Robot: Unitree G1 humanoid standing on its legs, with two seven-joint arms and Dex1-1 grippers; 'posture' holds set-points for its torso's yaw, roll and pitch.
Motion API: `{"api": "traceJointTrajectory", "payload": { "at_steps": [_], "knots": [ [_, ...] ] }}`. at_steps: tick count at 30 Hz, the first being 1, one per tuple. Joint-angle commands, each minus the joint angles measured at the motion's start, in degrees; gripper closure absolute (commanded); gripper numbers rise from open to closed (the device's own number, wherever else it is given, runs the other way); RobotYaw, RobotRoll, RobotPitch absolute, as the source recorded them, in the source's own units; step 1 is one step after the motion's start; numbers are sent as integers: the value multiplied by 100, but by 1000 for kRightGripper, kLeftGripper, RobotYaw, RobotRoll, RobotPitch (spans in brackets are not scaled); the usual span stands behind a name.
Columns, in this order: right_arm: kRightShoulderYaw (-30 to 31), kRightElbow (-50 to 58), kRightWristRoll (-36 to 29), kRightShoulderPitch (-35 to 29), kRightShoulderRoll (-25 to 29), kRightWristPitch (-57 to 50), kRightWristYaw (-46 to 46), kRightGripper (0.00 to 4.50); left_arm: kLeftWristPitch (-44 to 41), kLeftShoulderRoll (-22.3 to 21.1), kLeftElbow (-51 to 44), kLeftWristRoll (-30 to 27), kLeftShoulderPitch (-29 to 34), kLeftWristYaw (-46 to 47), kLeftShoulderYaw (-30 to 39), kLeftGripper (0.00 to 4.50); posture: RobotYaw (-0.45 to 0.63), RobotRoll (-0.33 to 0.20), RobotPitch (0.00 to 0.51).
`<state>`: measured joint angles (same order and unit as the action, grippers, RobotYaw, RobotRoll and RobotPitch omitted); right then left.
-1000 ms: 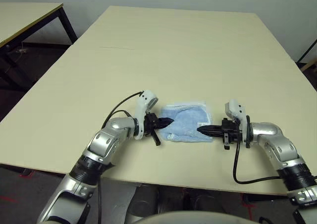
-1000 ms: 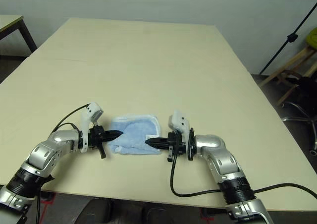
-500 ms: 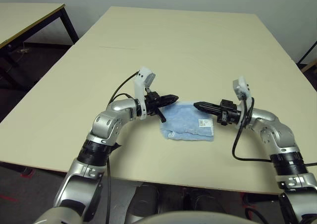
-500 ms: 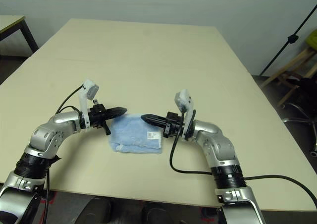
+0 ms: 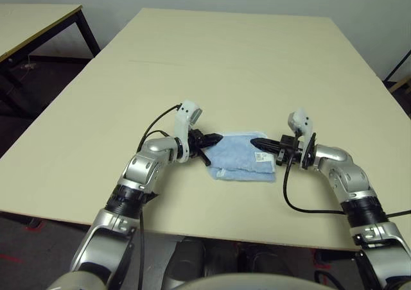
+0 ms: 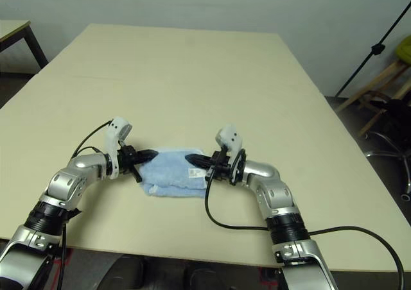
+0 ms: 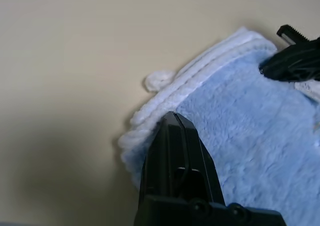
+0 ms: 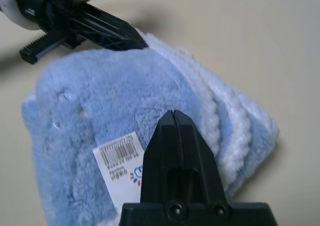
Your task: Fold the towel and set it aside.
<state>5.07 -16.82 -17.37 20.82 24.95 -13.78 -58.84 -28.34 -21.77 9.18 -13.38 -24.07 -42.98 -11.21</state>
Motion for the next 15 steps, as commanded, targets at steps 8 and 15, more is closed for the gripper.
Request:
{"api": "traceJointTrajectory", "payload": {
  "at_steps": [8,15],
  "knots": [
    [-1287,1086,-1580,-77,22,-2190,853,2866,1092,21,-774,-758,203,-757,762,2919,161,0,69],
    [-2171,1969,-2529,36,812,-5170,2057,210,1094,-928,-1179,-1430,369,-1720,1392,371,153,0,79]
  ]
}}
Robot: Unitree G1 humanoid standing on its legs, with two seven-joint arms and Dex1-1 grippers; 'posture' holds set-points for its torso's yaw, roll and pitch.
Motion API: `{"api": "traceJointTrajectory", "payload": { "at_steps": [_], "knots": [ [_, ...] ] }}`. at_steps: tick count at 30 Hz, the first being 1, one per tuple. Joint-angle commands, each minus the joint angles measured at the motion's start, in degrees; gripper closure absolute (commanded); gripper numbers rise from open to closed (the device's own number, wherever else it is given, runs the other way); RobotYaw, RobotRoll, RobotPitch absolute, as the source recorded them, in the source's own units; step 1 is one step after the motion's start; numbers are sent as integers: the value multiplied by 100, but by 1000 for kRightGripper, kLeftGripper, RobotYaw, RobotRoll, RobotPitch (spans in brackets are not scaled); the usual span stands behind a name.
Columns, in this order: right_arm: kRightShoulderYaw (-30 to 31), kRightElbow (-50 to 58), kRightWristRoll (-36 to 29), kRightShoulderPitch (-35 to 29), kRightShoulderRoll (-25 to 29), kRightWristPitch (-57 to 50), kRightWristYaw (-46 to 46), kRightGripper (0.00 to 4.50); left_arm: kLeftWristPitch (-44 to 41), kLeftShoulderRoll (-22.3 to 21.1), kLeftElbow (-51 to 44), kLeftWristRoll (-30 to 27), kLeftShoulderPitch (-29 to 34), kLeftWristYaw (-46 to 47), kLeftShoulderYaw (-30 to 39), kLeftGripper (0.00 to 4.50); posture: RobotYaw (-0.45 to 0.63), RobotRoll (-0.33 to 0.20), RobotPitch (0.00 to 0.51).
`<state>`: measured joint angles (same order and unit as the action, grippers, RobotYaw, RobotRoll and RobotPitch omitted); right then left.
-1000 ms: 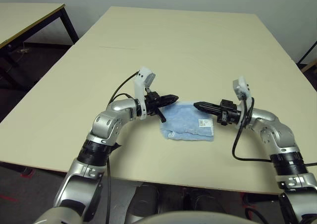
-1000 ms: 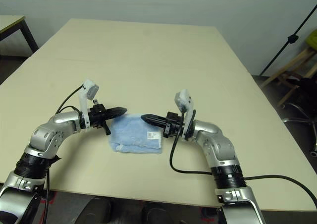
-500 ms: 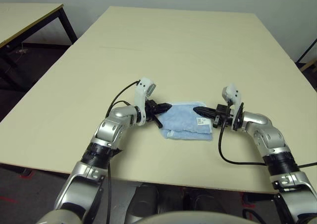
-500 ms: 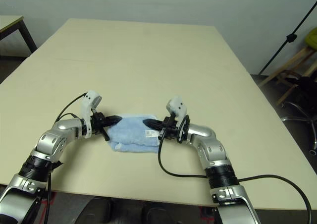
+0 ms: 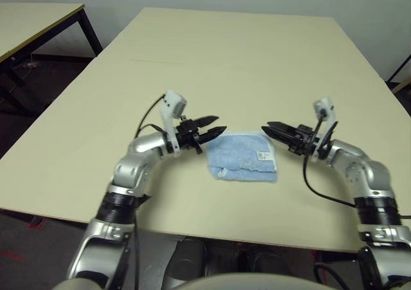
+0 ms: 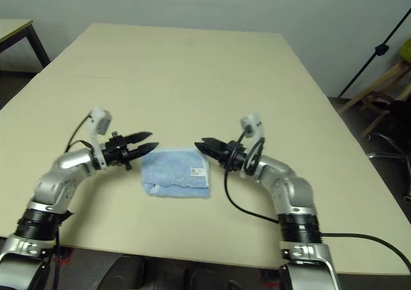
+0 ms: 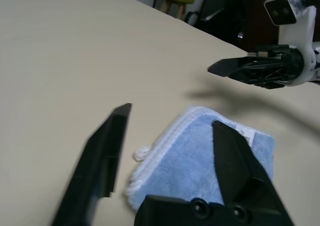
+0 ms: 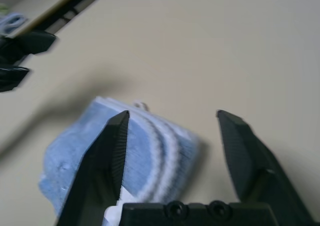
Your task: Fold the towel and set it aside.
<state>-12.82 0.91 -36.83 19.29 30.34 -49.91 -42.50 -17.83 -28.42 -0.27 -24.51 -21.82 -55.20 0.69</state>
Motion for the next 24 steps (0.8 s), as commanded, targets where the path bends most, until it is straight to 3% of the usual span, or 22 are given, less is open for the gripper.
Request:
{"api": "traceJointTrajectory", "payload": {
  "at_steps": [1,6,16,24],
  "knots": [
    [-499,121,-843,344,409,-2256,431,0,80,-360,-276,-391,190,-593,300,41,153,0,79],
    [-704,-468,-996,1022,575,-4156,832,0,319,-818,-376,-517,445,-1159,478,41,152,0,78],
    [-42,-1186,-1561,1197,756,-4259,1223,0,717,-1486,-461,-779,1151,-2376,584,41,177,0,67],
    [198,-1277,-1731,1273,175,-4259,1559,0,566,-1355,-664,-841,1104,-2192,479,41,179,0,69]
  ]
}}
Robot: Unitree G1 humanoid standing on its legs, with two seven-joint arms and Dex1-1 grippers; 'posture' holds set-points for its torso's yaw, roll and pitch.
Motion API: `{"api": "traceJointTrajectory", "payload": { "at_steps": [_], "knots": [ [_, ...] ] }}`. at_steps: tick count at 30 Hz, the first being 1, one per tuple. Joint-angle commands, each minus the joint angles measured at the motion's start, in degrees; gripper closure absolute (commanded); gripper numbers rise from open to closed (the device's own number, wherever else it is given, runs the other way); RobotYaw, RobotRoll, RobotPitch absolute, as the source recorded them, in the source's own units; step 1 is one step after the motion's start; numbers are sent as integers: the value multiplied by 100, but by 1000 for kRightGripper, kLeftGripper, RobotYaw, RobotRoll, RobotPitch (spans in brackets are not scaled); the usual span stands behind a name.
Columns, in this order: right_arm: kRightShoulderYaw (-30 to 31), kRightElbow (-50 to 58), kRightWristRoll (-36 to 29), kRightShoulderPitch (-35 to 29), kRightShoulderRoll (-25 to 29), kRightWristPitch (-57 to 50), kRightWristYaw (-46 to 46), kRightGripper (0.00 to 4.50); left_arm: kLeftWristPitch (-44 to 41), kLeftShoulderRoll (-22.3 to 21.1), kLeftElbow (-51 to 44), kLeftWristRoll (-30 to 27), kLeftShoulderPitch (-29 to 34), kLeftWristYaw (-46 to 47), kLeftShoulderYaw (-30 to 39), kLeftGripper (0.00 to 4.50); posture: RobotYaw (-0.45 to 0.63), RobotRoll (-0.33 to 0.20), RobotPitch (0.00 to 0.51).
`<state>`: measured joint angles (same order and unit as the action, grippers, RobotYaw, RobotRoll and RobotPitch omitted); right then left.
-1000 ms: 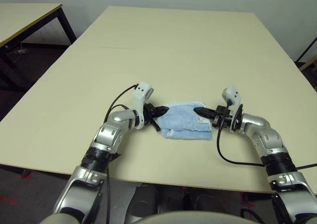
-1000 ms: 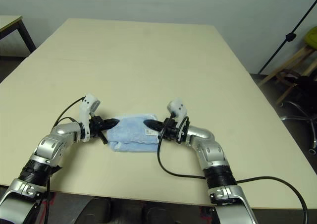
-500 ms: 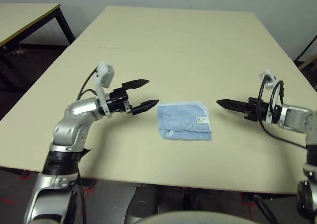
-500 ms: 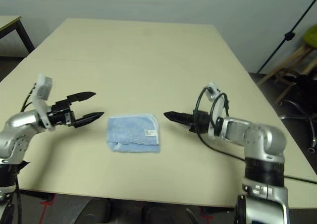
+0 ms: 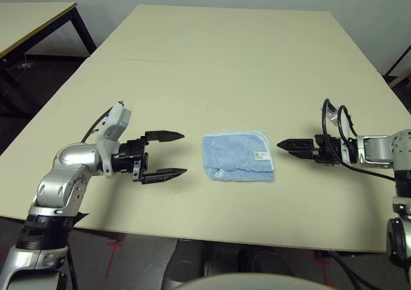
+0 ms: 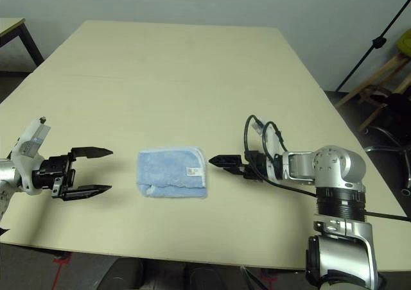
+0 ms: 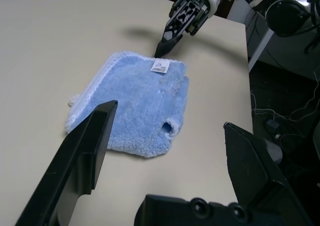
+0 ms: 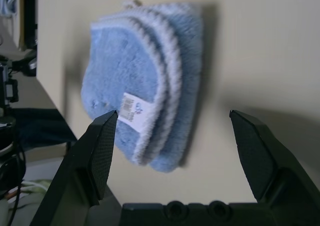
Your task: Fold the towel and set it aside.
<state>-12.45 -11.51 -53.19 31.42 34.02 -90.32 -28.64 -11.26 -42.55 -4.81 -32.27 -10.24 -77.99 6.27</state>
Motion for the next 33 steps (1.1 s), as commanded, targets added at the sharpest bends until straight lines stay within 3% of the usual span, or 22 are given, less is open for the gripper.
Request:
{"api": "traceJointTrajectory", "payload": {
  "at_steps": [1,9,10,12,22,33],
  "knots": [
    [203,-62,-119,68,-272,-218,230,0,-126,73,-239,-72,-72,115,-100,41,181,0,69],
    [142,-540,78,199,-904,-218,810,0,-328,77,-282,-129,-245,200,-156,41,189,0,71],
    [113,-581,105,204,-944,-218,861,180,-339,72,-272,-133,-252,196,-150,12,189,0,71],
    [89,-623,86,185,-968,-218,890,610,-354,68,-266,-130,-254,198,-140,0,191,0,74],
    [70,-660,-53,111,-978,-218,979,4375,-440,65,-360,-142,-234,279,-135,0,191,0,75],
    [-134,-628,-66,137,-1052,-218,1061,4481,-675,60,-545,-190,-301,387,-194,0,184,0,75]
  ]
}}
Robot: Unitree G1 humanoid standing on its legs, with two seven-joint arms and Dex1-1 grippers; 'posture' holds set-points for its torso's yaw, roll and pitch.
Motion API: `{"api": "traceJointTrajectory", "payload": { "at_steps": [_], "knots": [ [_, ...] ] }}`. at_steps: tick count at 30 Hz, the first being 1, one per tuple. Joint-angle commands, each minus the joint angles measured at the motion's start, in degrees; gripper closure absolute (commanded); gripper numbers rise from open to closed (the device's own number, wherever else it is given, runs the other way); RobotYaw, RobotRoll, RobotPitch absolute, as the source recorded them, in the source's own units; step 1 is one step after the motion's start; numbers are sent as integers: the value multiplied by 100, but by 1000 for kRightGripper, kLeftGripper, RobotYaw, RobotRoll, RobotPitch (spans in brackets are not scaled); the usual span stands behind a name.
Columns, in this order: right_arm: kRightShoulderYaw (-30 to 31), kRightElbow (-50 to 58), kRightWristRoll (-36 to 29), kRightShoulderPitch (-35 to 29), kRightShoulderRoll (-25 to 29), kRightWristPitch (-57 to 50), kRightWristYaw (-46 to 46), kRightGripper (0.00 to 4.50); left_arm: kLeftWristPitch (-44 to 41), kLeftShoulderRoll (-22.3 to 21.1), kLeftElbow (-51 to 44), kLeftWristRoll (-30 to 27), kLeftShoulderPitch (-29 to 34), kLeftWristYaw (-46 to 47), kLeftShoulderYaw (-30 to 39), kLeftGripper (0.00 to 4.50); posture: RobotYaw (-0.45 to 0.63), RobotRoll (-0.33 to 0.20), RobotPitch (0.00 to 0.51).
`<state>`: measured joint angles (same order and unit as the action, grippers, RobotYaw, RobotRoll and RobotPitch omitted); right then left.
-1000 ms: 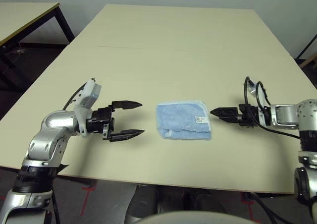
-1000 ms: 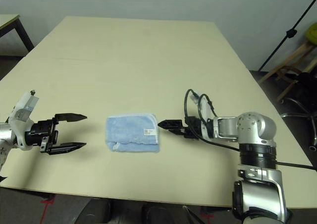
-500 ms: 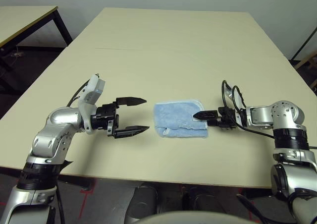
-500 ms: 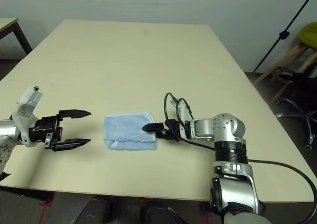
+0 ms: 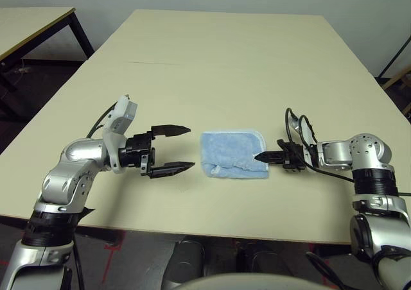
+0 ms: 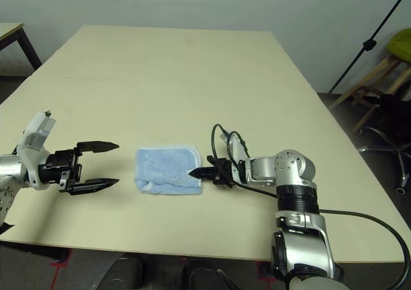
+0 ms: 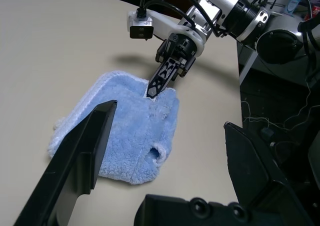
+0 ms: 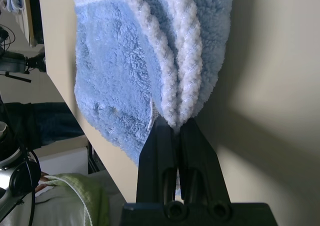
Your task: Fold the towel and set it aside.
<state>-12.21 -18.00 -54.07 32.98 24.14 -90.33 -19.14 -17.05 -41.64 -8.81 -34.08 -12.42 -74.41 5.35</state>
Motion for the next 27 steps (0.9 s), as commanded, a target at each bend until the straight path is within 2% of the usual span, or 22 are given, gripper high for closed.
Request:
{"api": "traceJointTrajectory", "payload": {
  "at_steps": [1,6,9,15,20,27],
  "knots": [
    [-247,48,56,-10,-113,-217,137,4481,-113,-27,-154,-8,-97,40,-114,0,184,0,75],
    [-1474,492,-35,19,-412,177,463,4481,-55,-12,-35,72,-163,25,-175,0,164,0,77],
    [-2643,574,-209,67,-333,336,801,4481,22,5,120,107,-231,-57,-239,0,164,0,77],
    [-4072,1012,-51,47,-205,1915,1803,4481,252,110,587,216,-480,-323,-383,0,84,0,76],
    [-4358,1467,66,-270,-342,2964,2385,4481,540,246,1042,380,-718,-525,-506,0,54,0,73],
    [-4254,1882,-136,-951,-837,3368,2962,4481,899,299,1392,584,-840,-692,-591,0,49,0,72]
  ]
}}
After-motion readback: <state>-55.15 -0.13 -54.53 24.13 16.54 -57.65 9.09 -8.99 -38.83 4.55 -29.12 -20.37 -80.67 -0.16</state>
